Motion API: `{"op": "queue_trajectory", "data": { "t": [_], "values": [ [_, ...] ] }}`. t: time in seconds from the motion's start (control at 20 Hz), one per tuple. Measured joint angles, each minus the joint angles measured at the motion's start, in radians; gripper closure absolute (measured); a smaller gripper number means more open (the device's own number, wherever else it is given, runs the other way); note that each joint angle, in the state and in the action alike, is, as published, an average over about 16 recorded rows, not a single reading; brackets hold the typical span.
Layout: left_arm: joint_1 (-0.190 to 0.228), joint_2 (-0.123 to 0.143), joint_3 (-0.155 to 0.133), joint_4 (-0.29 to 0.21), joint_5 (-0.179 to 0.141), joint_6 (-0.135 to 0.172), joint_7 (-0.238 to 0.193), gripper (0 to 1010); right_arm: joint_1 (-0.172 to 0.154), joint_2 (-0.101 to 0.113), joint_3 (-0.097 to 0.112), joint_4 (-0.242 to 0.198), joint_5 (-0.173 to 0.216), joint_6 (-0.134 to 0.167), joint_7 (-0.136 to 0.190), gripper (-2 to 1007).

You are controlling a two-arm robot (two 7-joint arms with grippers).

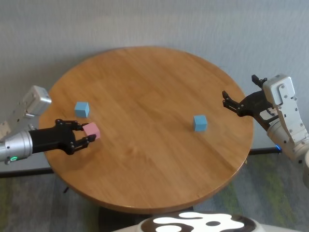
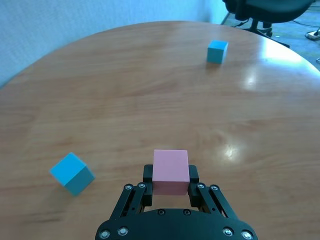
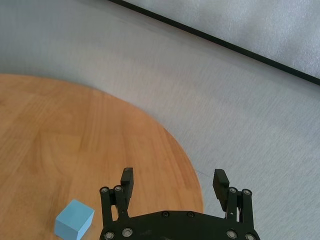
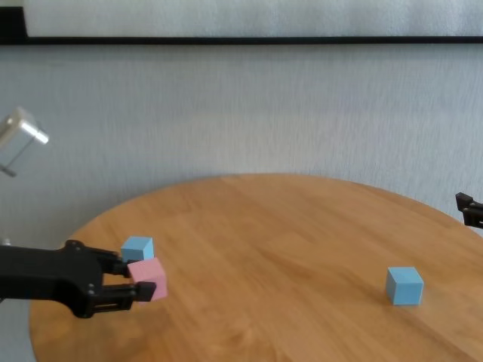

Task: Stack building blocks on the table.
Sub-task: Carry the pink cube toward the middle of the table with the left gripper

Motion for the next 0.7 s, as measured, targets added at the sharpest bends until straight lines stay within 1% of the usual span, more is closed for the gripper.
{"op": "queue_trajectory", "data": {
  "t": [0.15,0.3,0.45,0.7],
  "values": [
    [-0.013,-0.006,0.015,-0.015,-0.003,0.007,-0.017,600,0.0,0.0,0.0,0.0,0.0,0.0,0.0,0],
    [-0.032,-0.02,0.033,-0.014,-0.005,0.012,-0.035,600,0.0,0.0,0.0,0.0,0.0,0.0,0.0,0],
    [-0.057,-0.039,0.054,0.002,-0.005,0.014,-0.054,600,0.0,0.0,0.0,0.0,0.0,0.0,0.0,0],
    [-0.102,-0.076,0.092,0.047,0.001,0.012,-0.082,600,0.0,0.0,0.0,0.0,0.0,0.0,0.0,0]
  ]
}}
